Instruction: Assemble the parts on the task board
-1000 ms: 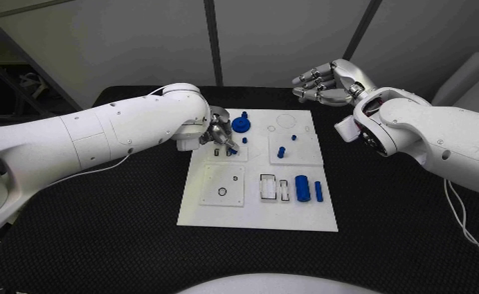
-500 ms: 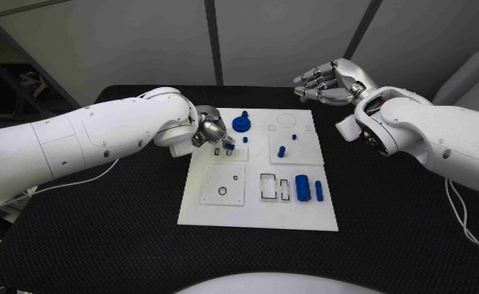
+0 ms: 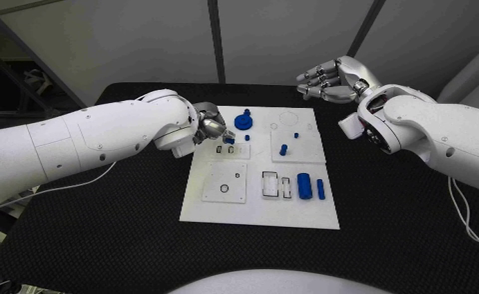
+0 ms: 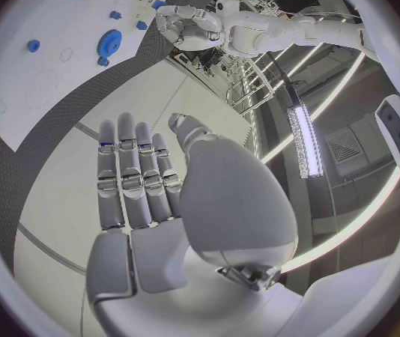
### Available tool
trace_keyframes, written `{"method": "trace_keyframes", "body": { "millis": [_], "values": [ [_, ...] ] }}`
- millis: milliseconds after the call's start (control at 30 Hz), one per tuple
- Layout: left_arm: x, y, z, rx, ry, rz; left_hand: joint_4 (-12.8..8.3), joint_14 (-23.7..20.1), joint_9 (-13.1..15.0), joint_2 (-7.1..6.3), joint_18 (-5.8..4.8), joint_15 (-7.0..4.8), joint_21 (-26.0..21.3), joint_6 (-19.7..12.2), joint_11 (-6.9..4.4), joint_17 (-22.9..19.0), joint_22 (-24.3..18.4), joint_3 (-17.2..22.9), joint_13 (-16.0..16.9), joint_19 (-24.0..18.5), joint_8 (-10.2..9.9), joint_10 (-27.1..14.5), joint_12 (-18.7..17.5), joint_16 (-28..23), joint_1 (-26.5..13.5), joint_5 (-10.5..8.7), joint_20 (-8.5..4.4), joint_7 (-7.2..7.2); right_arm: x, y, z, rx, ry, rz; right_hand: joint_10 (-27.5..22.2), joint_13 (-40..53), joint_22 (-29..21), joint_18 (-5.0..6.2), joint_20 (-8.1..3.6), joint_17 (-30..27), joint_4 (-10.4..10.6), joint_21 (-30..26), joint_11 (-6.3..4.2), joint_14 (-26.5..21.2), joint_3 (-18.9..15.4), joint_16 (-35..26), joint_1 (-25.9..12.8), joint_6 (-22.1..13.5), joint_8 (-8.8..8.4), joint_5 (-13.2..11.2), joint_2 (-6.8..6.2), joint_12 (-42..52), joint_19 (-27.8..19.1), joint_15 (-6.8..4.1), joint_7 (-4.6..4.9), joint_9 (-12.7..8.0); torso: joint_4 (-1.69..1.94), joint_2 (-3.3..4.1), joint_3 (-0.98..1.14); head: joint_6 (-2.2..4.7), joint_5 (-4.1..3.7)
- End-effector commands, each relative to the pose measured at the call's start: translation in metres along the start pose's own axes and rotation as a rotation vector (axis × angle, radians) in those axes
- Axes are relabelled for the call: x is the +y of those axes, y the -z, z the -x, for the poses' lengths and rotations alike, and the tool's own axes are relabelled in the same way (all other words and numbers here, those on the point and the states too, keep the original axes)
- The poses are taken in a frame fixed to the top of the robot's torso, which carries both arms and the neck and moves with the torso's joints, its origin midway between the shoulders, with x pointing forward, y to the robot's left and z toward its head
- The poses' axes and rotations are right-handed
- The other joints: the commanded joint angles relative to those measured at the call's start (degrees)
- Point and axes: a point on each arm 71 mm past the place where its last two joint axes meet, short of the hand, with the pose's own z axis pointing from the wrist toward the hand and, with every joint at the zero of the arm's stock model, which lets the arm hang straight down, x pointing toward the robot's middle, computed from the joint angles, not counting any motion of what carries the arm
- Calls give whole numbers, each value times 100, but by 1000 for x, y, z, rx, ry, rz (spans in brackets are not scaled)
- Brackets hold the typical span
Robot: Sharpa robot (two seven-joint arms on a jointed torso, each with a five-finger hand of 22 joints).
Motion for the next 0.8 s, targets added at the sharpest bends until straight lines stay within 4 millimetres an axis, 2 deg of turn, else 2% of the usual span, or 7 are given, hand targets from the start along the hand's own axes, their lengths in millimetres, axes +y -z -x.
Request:
{"method": "trace_keyframes", "body": {
  "millis": [33,700,800],
  "values": [
    [0,-2,2,-50,-77,9,-1097,312,7,13,33,-51,27,-8,-4,334,15,1085,4,15,35,37,20,-25,-36,34,-12,-47,1,0,0,4,1,5,34,-6,-9,18,10,-6,4,-30,12,18,37,-31,6,-3,-26,32,-50,-37,31,6,25,-3,-13,1,0,-9,7],
    [-6,-12,-9,-35,-189,18,-1141,314,43,34,19,-57,70,-28,-12,336,86,1058,16,45,105,62,44,-25,-153,26,-18,-58,1,-1,-1,11,-1,6,28,-16,-16,17,13,-10,9,-44,16,15,39,-44,-8,-7,-29,49,-51,-43,29,10,28,-4,-12,8,-7,-30,-10],
    [-5,-12,-9,-23,-199,22,-1148,315,56,47,16,-59,78,-37,-16,337,102,1028,28,51,131,74,59,-25,-194,21,-20,-66,1,-1,-1,12,-1,6,25,-21,-21,16,16,-12,15,-52,20,14,38,-52,-21,-10,-31,57,-52,-46,29,13,30,-4,-7,3,0,-32,-11]
  ]
}}
